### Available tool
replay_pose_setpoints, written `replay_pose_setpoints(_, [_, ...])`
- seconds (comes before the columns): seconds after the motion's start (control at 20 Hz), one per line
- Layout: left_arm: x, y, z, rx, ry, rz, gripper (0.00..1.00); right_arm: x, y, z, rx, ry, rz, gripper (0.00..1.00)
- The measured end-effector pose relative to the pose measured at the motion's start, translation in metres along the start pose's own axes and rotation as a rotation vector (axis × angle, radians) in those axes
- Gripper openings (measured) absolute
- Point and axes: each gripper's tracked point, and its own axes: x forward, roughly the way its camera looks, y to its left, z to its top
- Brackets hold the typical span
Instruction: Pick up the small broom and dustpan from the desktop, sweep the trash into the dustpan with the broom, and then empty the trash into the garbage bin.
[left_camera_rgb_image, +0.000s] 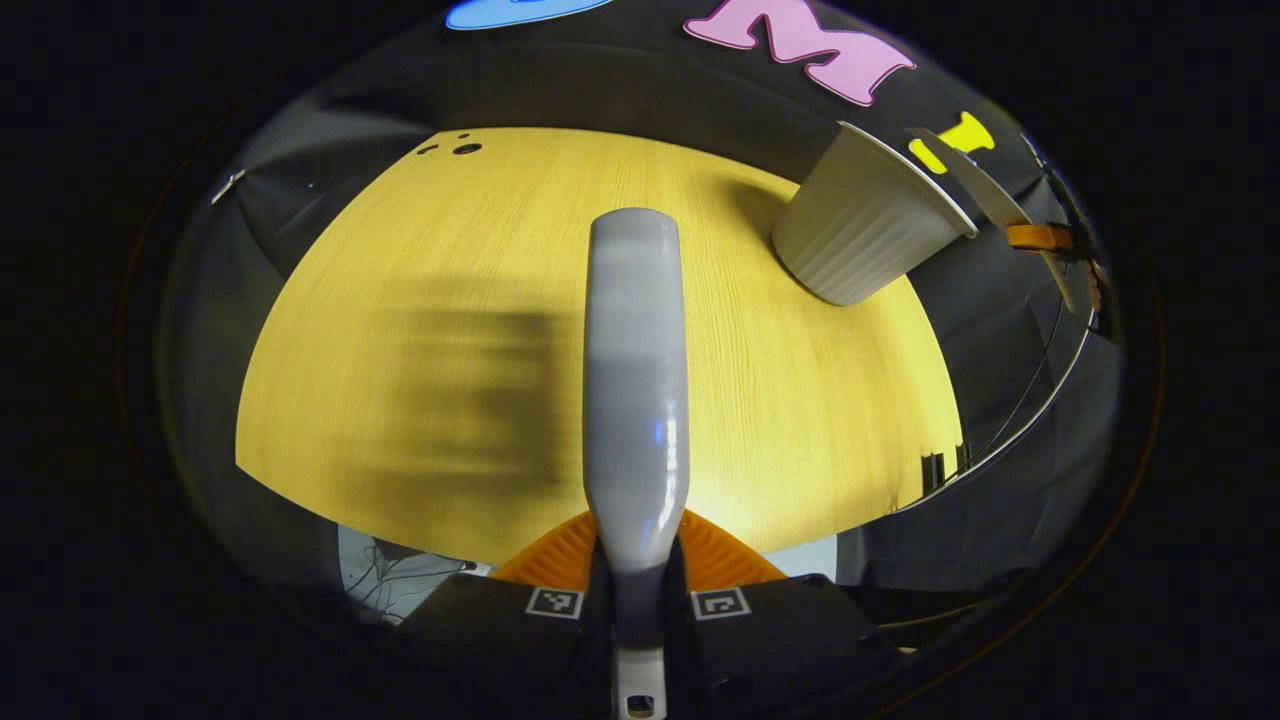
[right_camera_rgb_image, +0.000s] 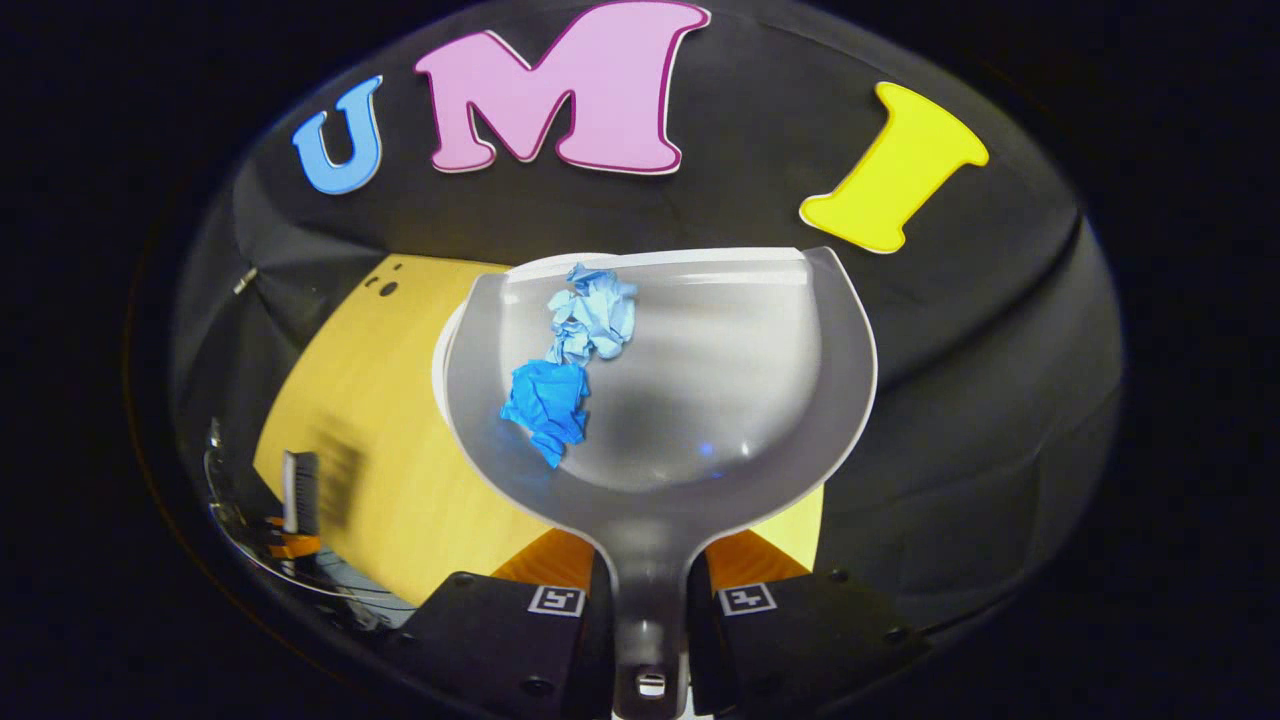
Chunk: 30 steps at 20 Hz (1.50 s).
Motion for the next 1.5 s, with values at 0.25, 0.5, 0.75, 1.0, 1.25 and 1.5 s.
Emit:
replay_pose_setpoints(0.25, [0.004,0.023,0.022,0.009,-0.014,0.016,0.25,0.029,0.001,0.010,-0.070,0.023,-0.090,0.34])
replay_pose_setpoints(0.5, [0.007,0.026,0.032,0.024,-0.010,-0.007,0.25,0.032,-0.010,0.030,-0.153,0.009,-0.204,0.34])
replay_pose_setpoints(0.75, [0.011,0.039,0.042,0.041,-0.004,-0.006,0.25,0.033,-0.025,0.043,-0.404,0.008,-0.378,0.33])
replay_pose_setpoints(1.0, [0.009,0.054,0.053,0.070,-0.004,-0.008,0.25,0.016,-0.033,0.067,-0.653,-0.029,-0.563,0.33])
replay_pose_setpoints(1.25, [0.007,0.064,0.066,0.087,-0.011,-0.027,0.25,-0.022,-0.037,0.091,-0.942,-0.091,-0.747,0.33])
replay_pose_setpoints(1.5, [0.005,0.067,0.071,0.114,-0.007,-0.050,0.25,-0.033,-0.039,0.095,-1.038,-0.076,-0.817,0.33])
